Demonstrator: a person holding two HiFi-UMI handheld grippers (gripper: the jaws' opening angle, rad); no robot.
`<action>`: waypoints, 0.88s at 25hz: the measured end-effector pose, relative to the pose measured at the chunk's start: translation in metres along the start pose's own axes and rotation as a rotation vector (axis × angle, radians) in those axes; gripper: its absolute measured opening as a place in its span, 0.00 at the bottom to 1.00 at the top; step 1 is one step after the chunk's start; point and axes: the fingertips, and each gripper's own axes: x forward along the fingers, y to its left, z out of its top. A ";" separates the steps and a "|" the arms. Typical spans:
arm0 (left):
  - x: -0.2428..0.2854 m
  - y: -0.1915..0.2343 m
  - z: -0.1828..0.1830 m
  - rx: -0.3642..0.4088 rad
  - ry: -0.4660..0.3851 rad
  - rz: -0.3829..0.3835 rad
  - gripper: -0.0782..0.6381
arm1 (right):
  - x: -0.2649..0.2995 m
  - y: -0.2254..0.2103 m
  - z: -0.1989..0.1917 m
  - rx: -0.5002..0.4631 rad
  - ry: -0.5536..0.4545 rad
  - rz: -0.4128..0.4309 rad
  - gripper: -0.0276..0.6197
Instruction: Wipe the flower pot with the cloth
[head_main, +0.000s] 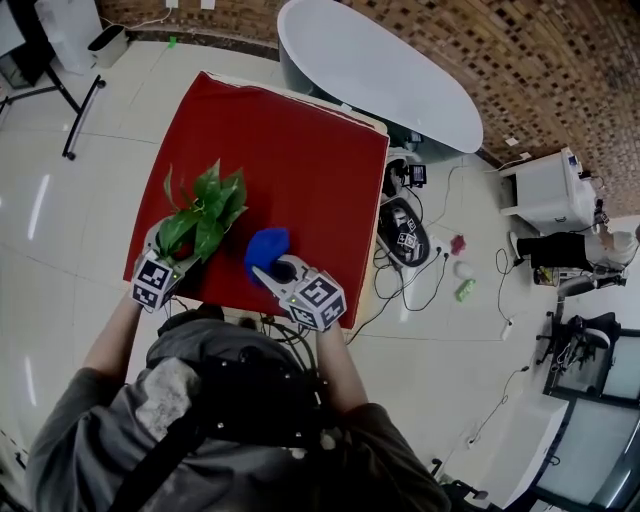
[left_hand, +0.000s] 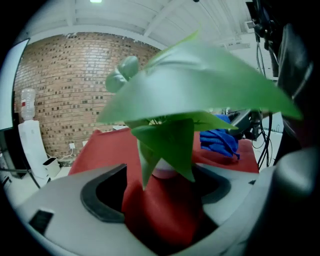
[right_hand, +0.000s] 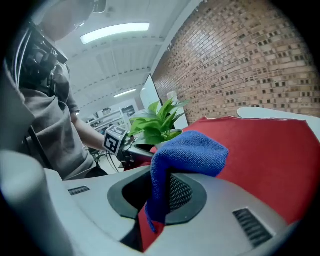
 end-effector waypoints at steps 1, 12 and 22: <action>-0.007 -0.002 -0.001 -0.032 -0.009 0.029 0.68 | -0.010 0.001 0.001 0.010 -0.027 -0.019 0.16; -0.107 -0.067 0.049 -0.126 -0.196 0.245 0.48 | -0.126 0.022 0.042 -0.092 -0.262 -0.230 0.16; -0.151 -0.154 0.197 0.000 -0.455 0.254 0.34 | -0.204 0.073 0.090 -0.205 -0.403 -0.291 0.16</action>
